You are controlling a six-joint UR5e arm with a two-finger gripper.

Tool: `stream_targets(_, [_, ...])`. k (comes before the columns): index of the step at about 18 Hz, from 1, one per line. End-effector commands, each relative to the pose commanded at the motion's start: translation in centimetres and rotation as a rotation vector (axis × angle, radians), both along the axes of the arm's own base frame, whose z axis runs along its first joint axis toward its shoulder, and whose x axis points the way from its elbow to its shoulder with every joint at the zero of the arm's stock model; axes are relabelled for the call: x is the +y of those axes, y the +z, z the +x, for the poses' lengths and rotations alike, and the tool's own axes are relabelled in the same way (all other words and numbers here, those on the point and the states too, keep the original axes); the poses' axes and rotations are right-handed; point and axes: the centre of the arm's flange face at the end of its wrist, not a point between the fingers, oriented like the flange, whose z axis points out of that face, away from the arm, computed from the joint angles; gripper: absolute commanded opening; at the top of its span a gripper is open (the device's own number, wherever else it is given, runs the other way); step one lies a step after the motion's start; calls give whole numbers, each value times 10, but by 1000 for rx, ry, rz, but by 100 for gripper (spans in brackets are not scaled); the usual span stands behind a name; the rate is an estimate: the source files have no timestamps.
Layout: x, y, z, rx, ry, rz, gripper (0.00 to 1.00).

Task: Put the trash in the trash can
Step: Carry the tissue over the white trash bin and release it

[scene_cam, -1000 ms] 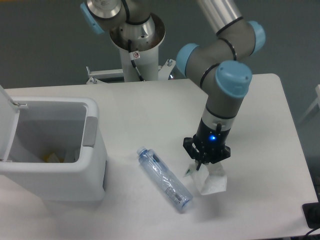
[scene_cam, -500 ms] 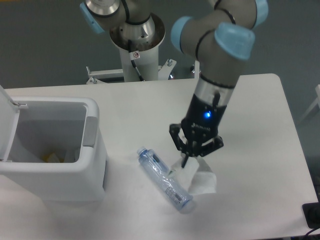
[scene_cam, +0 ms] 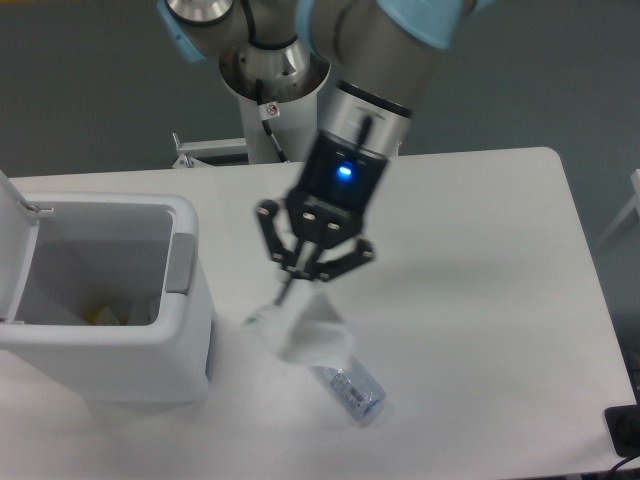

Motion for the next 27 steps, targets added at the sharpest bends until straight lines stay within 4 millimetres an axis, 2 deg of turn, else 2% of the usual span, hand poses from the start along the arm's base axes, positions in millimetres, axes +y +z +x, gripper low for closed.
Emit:
stream_targets(3, [9, 2, 21, -16, -27, 3, 0])
stream_targets(5, [15, 4, 48, -26, -60, 1, 0])
stream_targets(7, [21, -2, 66, -35, -90, -7, 0])
stream_targets(8, [20, -1, 78, -33, -98, -12, 4])
stream_targets(11, [9, -11, 99, -43, -111, -27, 5])
stream_targets(12, [3, -12, 107, -41, -117, -26, 14])
stream_targets(14, [-5, -24, 118, -30, -124, -17, 43])
stream_targets(15, [-5, -25, 120, -26, -126, -14, 64])
stream_targets(16, [-3, -25, 121, -19, -134, -11, 91])
stream_targets(17, [-3, -25, 121, -9, -141, -9, 97])
stream_targets(20, [-2, -25, 120, -4, -144, -7, 100])
stream_targets(24, [8, -27, 106, 6, -128, -21, 100])
stream_targets(26, [0, -31, 78, 44, -54, -59, 100])
stream_targets(27, [-9, -35, 55, 52, -19, -65, 100])
